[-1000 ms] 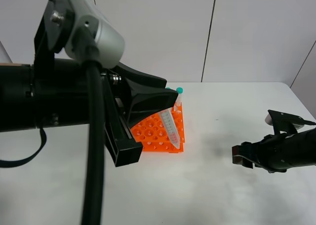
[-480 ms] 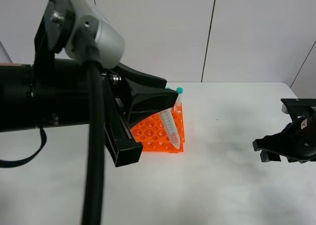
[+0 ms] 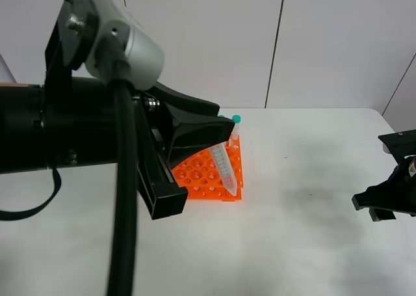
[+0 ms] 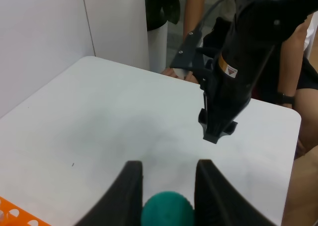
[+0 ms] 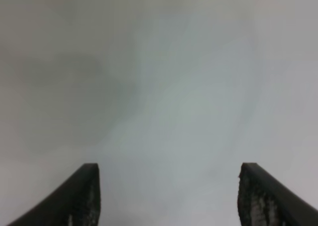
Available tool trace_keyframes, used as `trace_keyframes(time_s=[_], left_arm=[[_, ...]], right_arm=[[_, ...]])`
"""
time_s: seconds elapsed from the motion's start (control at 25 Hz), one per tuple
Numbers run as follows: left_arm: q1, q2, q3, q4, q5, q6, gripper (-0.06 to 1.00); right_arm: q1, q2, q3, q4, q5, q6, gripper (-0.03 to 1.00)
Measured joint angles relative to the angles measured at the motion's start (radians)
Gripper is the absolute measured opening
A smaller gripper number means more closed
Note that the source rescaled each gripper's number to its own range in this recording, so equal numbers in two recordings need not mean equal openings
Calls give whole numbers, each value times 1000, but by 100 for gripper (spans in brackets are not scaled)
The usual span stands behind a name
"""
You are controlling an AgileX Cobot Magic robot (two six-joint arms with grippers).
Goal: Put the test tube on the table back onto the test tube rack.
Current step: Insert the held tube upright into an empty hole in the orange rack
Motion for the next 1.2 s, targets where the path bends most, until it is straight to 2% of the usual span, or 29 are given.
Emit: trace_keyframes(time_s=[0.2, 0.32, 0.48, 0.96, 1.2], left_arm=[[0, 0, 0, 0, 0, 0, 1], [0, 0, 0, 0, 0, 0, 1], [0, 0, 0, 0, 0, 0, 1], [0, 0, 0, 1, 0, 1, 1], [0, 0, 0, 1, 0, 1, 1]], right_arm=[[0, -38, 0, 95, 129, -7, 64], [0, -84, 0, 176, 268, -76, 64], [0, -175, 0, 205, 447, -160, 64], [0, -717, 0, 252, 471, -170, 64], [0, -1061, 13, 248, 357, -170, 64]])
